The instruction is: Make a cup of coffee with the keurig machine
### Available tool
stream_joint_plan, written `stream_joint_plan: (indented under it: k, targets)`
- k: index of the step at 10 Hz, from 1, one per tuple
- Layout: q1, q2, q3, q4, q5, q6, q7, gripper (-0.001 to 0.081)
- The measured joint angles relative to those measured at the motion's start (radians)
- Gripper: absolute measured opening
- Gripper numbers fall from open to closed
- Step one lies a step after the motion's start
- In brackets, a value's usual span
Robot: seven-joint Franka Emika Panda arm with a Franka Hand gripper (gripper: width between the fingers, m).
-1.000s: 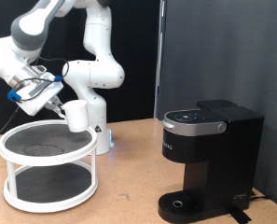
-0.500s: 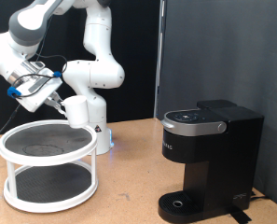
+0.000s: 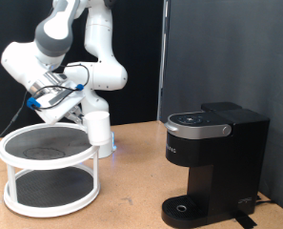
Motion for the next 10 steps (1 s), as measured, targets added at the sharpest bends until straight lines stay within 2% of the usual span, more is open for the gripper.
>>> stream_joint_plan:
  k: [6,10]
  targets:
    - [0.127,0.029,0.174,-0.013,0.23,0.157,0.033,0.0]
    - [0.133,0.049,0.194,-0.015,0.238,0.185,0.032,0.0]
